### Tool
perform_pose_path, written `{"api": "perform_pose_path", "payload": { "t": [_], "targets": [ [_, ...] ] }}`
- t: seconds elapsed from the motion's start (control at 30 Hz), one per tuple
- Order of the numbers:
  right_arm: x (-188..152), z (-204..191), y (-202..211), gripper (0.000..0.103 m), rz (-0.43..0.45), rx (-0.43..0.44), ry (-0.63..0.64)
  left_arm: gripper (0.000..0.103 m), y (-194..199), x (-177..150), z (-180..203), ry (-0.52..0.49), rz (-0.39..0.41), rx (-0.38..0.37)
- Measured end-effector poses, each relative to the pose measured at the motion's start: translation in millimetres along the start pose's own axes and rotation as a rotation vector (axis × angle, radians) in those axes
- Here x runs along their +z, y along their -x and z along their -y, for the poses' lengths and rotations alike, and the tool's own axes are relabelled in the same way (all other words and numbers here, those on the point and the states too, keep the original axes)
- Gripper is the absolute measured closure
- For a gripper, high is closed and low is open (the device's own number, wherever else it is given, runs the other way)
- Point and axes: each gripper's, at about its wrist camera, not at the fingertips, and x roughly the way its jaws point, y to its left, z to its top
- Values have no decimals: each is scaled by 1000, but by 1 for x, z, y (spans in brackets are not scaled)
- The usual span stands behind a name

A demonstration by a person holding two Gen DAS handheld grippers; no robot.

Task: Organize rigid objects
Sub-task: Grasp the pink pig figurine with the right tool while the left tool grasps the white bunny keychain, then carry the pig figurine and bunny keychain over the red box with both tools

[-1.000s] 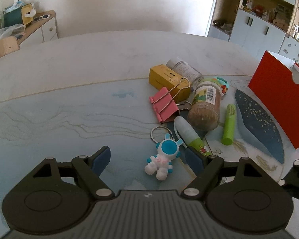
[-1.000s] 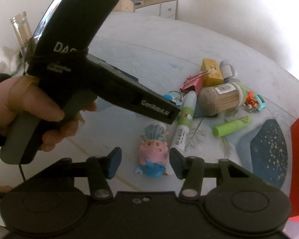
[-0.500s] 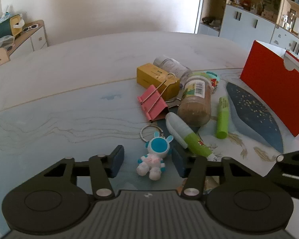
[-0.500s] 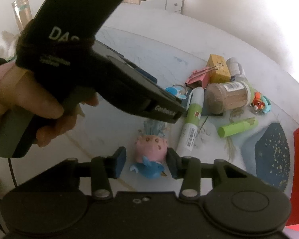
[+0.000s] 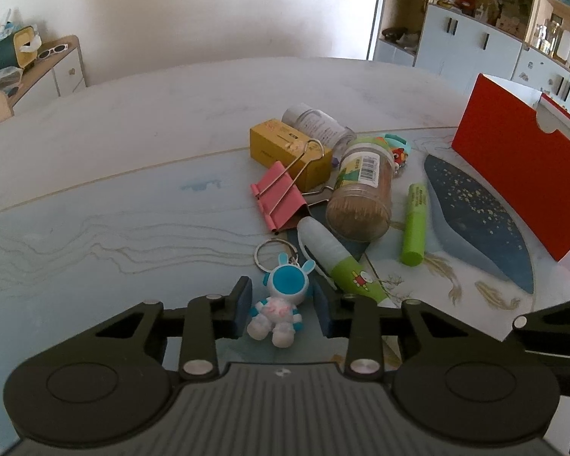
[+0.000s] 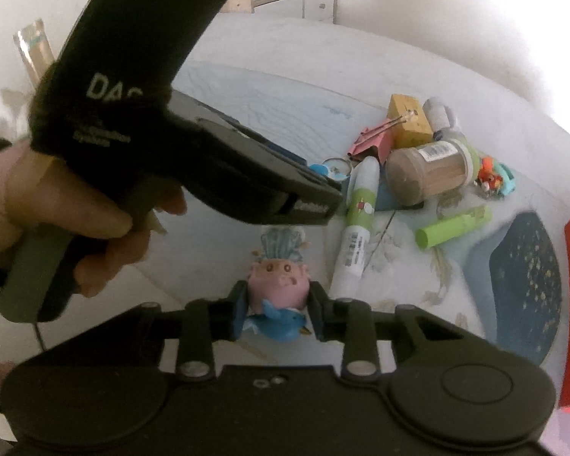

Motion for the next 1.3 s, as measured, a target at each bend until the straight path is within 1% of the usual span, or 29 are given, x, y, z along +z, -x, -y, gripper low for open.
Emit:
{"api": "perform_pose_path", "payload": {
  "t": [0.07,0.2,0.5,0.57,0.73,1.0,1.3],
  "targets": [
    [-1,3,7,72,1,12,-26,75,2,0,0,2,1,1],
    [-6,14,24,71,14,21,-78,75,6,0,0,11,-8,-8],
    [-19,46,74,71,64,11,-167,76,27,-3,6,20,-9,-27],
    [-23,52,85,71,73,4,-184,76,33,-3,10,14,-8,-20],
    [-32,73,114,71,112,-18,-234,76,51,0,22,6,4,-31],
    [-44,112,153,71,157,-73,-284,76,77,18,48,1,19,-46],
    [-51,161,186,71,213,-125,-304,76,98,48,94,-35,56,-90]
  ]
}}
